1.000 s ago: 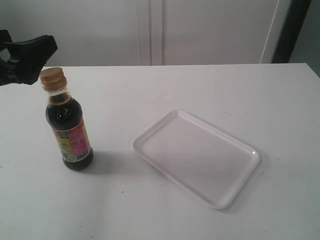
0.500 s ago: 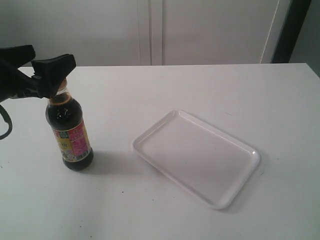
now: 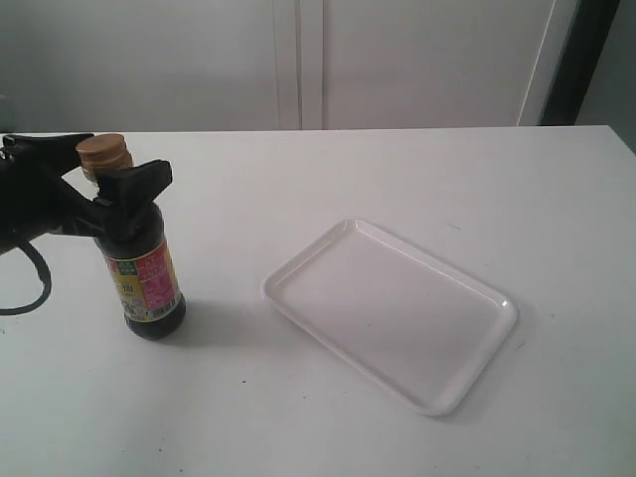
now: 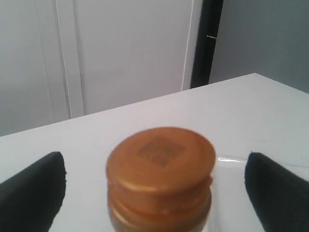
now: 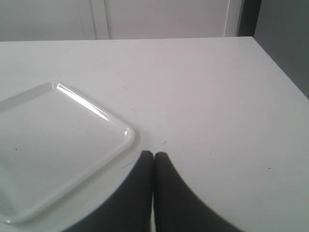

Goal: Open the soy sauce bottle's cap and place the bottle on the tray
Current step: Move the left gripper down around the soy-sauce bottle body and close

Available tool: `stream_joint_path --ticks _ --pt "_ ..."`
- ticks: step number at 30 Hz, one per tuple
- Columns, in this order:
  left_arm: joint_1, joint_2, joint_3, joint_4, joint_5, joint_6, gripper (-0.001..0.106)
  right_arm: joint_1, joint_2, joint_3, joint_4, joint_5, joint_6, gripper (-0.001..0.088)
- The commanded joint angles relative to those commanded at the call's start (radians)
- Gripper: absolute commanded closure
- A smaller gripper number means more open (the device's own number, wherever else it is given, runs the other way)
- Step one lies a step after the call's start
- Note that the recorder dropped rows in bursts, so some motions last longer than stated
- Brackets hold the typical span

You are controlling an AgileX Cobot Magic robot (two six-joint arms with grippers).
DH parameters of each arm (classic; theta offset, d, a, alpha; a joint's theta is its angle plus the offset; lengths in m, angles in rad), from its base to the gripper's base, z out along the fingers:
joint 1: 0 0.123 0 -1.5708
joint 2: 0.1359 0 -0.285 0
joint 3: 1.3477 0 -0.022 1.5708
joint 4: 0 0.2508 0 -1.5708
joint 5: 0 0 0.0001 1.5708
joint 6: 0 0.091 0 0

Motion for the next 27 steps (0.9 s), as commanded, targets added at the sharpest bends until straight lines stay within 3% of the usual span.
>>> stream_joint_path --ticks 9,27 --pt "0.000 0.097 0.030 -0.045 -0.101 0.055 0.000 0.000 0.000 0.000 0.000 0.000 0.000 0.0868" --pt "0.000 0.259 0.030 -0.057 -0.111 0.147 0.000 0.000 0.000 0.000 0.000 0.000 0.000 0.0868"
